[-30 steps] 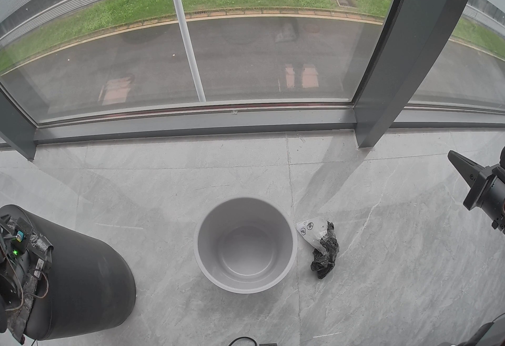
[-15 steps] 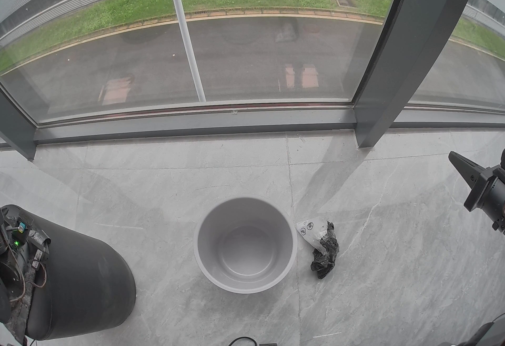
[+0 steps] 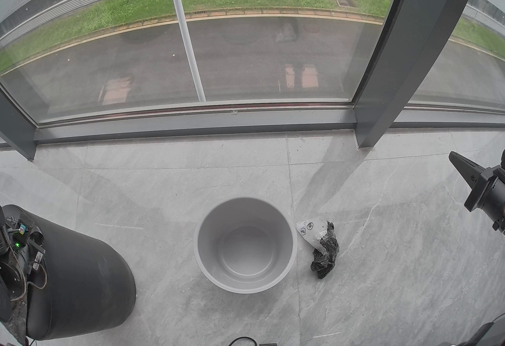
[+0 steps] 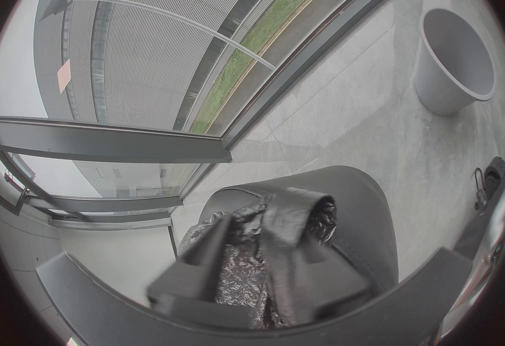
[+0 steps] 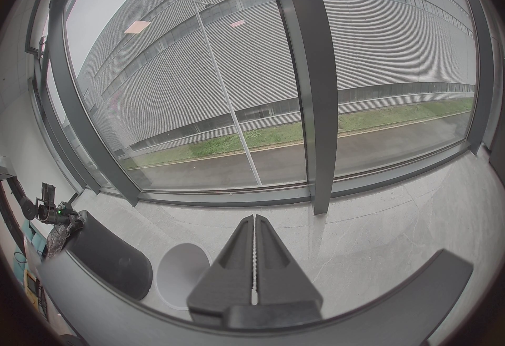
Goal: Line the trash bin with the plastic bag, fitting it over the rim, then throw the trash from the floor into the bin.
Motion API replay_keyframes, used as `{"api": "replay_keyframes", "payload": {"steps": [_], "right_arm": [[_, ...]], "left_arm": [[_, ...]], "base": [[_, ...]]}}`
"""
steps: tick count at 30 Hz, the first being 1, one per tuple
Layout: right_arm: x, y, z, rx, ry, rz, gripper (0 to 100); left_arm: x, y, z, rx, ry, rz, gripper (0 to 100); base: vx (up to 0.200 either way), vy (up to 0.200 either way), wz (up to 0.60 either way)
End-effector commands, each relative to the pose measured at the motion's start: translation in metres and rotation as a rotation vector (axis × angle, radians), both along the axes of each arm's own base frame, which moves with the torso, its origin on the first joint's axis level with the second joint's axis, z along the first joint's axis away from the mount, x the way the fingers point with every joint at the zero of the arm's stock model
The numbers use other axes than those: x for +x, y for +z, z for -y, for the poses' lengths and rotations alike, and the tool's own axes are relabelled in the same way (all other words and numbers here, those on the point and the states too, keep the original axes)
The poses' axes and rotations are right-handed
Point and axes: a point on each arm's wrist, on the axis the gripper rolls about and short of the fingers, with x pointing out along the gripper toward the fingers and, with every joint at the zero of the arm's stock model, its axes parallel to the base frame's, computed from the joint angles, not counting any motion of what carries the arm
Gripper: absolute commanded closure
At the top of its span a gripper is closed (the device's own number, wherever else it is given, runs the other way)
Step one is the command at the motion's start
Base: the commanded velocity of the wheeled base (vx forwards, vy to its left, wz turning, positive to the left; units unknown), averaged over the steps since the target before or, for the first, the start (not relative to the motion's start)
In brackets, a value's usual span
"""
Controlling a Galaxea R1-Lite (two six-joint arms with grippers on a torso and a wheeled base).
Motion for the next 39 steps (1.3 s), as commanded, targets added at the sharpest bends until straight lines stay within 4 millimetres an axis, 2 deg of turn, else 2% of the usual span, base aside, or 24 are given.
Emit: {"api": "replay_keyframes", "payload": {"steps": [1, 8, 12, 15, 16, 17, 18, 21, 23, 24, 25, 26, 28, 31, 34, 38, 39], "right_arm": [[0.000, 0.000, 0.000, 0.001, 0.001, 0.002, 100], [0.000, 0.001, 0.000, -0.001, -0.002, 0.008, 100], [-0.004, 0.004, 0.001, 0.005, -0.002, 0.026, 100], [-0.003, 0.006, 0.002, 0.008, -0.005, 0.032, 100], [-0.003, 0.006, 0.002, 0.008, -0.005, 0.030, 100], [-0.004, 0.007, 0.002, 0.009, -0.004, 0.035, 100], [-0.005, 0.006, 0.002, 0.008, -0.002, 0.033, 100], [-0.007, 0.006, 0.002, 0.005, 0.001, 0.041, 100], [-0.010, 0.007, 0.002, 0.007, 0.002, 0.048, 100], [-0.011, 0.007, 0.002, 0.007, 0.002, 0.050, 100], [-0.014, 0.006, 0.002, 0.008, 0.004, 0.051, 100], [-0.014, 0.006, 0.002, 0.008, 0.004, 0.051, 100], [-0.016, 0.005, 0.003, 0.008, 0.001, 0.051, 100], [-0.018, 0.007, 0.003, 0.009, 0.001, 0.062, 100], [-0.017, 0.008, 0.002, 0.009, 0.008, 0.065, 100], [-0.011, 0.010, -0.003, 0.009, 0.034, 0.051, 100], [-0.003, 0.011, -0.008, 0.006, 0.056, 0.037, 100]], "left_arm": [[0.003, -0.002, -0.002, -0.008, 0.009, -0.009, 100], [0.005, 0.003, -0.004, -0.048, 0.034, 0.064, 100], [0.018, 0.021, -0.008, -0.163, 0.058, 0.254, 100], [0.031, 0.039, -0.014, -0.329, -0.013, 0.454, 100], [0.031, 0.040, -0.015, -0.336, -0.017, 0.467, 100], [0.038, 0.060, -0.016, -0.458, -0.050, 0.636, 100], [0.039, 0.067, -0.016, -0.507, -0.049, 0.702, 100], [0.037, 0.096, -0.013, -0.811, -0.081, 0.964, 100], [0.032, 0.112, -0.010, -1.010, -0.151, 1.037, 100], [0.032, 0.112, -0.010, -1.025, -0.153, 1.037, 100], [0.027, 0.116, -0.005, -1.215, -0.165, 0.991, 100], [0.024, 0.116, -0.003, -1.278, -0.161, 0.966, 100], [0.015, 0.124, 0.010, -1.583, -0.167, 0.812, 100], [0.008, 0.127, 0.022, -1.884, -0.167, 0.550, 100], [0.010, 0.122, 0.029, -1.987, -0.241, 0.362, 100], [0.011, 0.123, 0.051, -2.015, -0.353, 0.208, 100], [0.009, 0.128, 0.062, -2.023, -0.430, 0.150, 100]], "base": [[0.000, 0.000, 0.00], [0.000, 0.000, 0.00], [0.000, 0.000, 0.00], [0.000, 0.000, 0.00], [0.000, 0.000, 0.00], [0.000, 0.000, 0.00], [0.000, 0.000, 0.00], [0.000, 0.000, 0.00], [0.000, 0.000, 0.00], [0.000, 0.000, 0.00], [0.000, 0.000, 0.00], [0.000, 0.000, 0.00], [0.000, 0.000, 0.00], [0.000, 0.000, 0.00], [0.000, 0.000, 0.00], [0.000, 0.000, 0.00], [0.000, 0.000, 0.00]]}}
